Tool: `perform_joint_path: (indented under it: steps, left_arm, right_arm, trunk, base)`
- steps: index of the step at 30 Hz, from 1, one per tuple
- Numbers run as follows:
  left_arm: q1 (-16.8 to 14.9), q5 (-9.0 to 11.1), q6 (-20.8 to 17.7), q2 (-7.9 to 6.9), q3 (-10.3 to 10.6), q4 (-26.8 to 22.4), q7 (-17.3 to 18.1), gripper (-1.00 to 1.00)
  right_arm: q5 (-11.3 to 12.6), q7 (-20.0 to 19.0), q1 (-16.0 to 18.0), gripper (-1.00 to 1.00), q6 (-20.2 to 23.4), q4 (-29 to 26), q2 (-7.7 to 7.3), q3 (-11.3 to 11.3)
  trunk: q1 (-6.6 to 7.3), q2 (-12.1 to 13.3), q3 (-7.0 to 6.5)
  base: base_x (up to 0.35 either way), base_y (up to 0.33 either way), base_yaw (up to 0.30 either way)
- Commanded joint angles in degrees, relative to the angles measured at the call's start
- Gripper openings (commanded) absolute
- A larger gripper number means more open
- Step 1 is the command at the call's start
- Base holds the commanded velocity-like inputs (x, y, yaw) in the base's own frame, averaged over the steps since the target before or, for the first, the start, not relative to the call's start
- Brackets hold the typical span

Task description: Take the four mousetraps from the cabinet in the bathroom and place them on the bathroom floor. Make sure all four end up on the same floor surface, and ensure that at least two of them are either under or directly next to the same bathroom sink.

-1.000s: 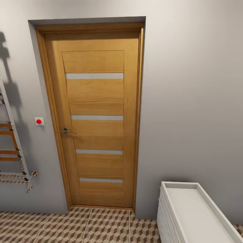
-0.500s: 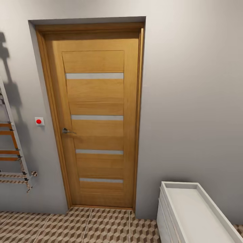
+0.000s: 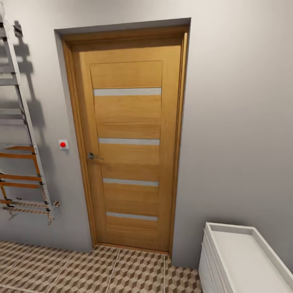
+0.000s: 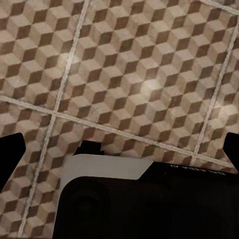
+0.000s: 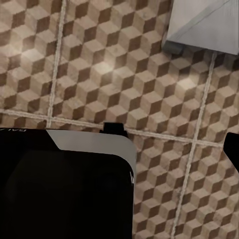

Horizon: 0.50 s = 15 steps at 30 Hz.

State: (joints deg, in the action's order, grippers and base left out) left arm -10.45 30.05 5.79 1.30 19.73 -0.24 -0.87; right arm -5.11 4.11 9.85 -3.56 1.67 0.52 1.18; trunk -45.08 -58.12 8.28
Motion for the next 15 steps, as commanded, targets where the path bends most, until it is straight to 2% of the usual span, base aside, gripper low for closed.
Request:
perform_joint_path:
  steps: [1,15]
  left_arm:
    - [-0.04,0.45,0.18,0.02,0.48,0.06,-0.09,1.00]
    - [-0.07,0.45,0.18,0.02,0.48,0.06,-0.09,1.00]
  right_arm:
    - [-0.56,0.28,0.08,1.00,-0.28,0.18,0.01,0.14]
    - [-0.51,0.28,0.08,1.00,-0.24,0.18,0.01,0.13]
  trunk:
    - [0.00,-0.05,0.08]
    - [0.00,-0.05,0.08]
  base:
    - [0.000,0.000,0.264]
    - [0.000,0.000,0.272]
